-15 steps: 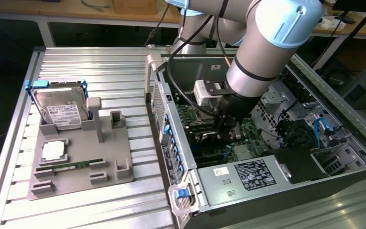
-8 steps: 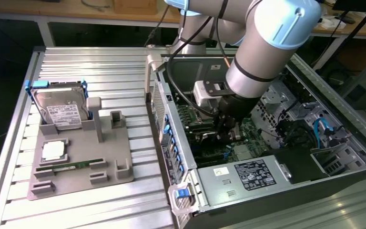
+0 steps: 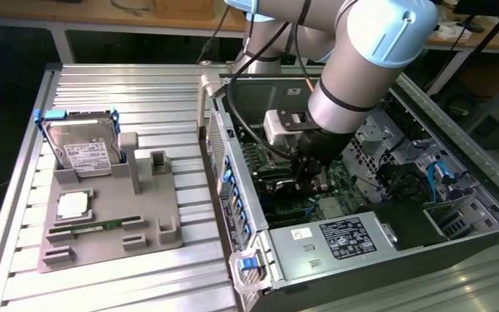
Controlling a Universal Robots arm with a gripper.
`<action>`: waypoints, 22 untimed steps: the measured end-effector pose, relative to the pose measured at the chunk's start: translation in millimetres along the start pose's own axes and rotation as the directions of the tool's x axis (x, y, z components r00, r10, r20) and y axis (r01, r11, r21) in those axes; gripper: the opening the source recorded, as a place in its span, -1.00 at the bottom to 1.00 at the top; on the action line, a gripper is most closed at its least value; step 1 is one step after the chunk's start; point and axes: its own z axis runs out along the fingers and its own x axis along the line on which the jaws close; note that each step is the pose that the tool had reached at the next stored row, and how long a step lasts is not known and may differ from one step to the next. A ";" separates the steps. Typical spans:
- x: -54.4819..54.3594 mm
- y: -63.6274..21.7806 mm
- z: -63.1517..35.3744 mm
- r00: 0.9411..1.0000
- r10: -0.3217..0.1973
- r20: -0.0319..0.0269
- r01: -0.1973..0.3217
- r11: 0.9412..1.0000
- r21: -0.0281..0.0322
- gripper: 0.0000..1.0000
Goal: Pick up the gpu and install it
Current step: 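Insert the gpu into the slot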
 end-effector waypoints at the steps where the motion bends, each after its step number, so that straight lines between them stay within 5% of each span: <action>1: 0.0 0.0 -0.7 1.000 0.000 -0.001 0.000 1.000 0.000 -0.46; 22: 0.6 1.5 3.6 1.000 0.000 0.002 0.000 1.000 -0.001 -0.46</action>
